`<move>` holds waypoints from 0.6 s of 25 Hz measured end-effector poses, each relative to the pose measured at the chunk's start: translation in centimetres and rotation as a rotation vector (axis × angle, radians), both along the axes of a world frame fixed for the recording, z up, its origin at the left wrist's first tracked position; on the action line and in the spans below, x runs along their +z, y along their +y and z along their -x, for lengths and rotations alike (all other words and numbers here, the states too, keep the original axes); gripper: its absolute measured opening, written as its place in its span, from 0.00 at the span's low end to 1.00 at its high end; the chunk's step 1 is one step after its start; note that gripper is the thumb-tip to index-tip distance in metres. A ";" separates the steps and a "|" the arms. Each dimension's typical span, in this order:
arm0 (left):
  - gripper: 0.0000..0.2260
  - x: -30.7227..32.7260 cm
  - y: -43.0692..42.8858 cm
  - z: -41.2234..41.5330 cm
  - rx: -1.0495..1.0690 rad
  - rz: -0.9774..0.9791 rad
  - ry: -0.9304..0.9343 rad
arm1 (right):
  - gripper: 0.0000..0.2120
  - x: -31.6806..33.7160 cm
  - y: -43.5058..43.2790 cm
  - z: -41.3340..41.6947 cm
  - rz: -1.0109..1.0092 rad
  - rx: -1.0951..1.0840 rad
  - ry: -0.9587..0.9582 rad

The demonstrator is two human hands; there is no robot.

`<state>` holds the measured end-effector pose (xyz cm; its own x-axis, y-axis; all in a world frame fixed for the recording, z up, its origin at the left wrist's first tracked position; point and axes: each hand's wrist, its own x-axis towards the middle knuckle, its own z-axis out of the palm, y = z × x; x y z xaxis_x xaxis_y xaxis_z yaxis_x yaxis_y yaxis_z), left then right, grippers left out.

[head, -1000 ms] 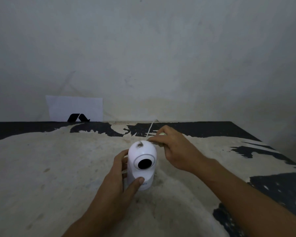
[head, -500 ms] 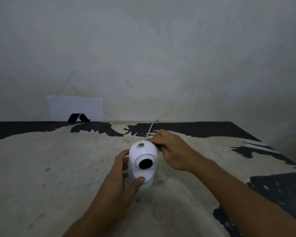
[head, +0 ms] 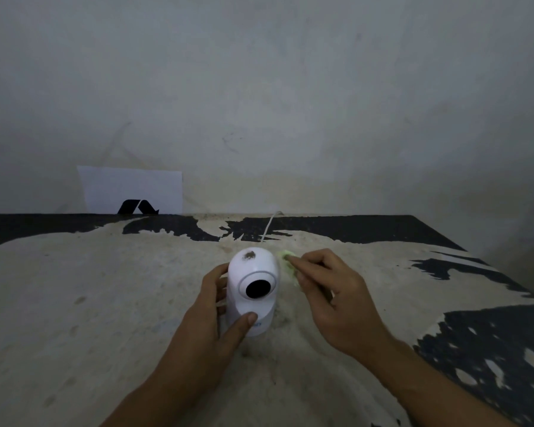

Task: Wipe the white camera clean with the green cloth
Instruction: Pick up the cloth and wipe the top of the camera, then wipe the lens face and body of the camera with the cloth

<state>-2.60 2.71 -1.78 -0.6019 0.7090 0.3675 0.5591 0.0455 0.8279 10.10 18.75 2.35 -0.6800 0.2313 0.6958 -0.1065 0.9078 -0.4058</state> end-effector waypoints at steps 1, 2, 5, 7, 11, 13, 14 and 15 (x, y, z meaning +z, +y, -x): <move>0.29 0.0 0.0 0.0 0.001 0.002 -0.002 | 0.16 0.2 0.1 0.0 0.046 -0.034 0.011; 0.29 -0.1 0.0 0.0 0.002 0.001 -0.004 | 0.16 0.3 0.0 0.2 0.071 -0.049 0.005; 0.29 -0.1 0.1 0.0 0.012 -0.001 -0.009 | 0.16 0.0 -1.6 0.5 0.013 0.011 -0.048; 0.30 -0.1 0.2 0.0 0.016 -0.001 -0.016 | 0.15 0.1 -2.5 0.3 -0.004 0.087 -0.055; 0.31 -0.6 0.2 -0.3 0.088 0.061 0.052 | 0.09 0.2 -3.4 -0.3 0.131 0.067 0.028; 0.26 -0.2 -0.3 -0.7 0.242 -0.058 0.138 | 0.08 0.0 -4.2 -0.5 0.267 0.059 0.081; 0.21 0.2 -0.6 -0.9 0.307 -0.173 0.185 | 0.08 -0.1 -4.6 -0.5 0.316 0.059 0.099; 0.16 0.7 -1.0 -1.3 0.337 -0.282 0.203 | 0.08 -0.1 -4.9 -0.4 0.347 0.054 0.117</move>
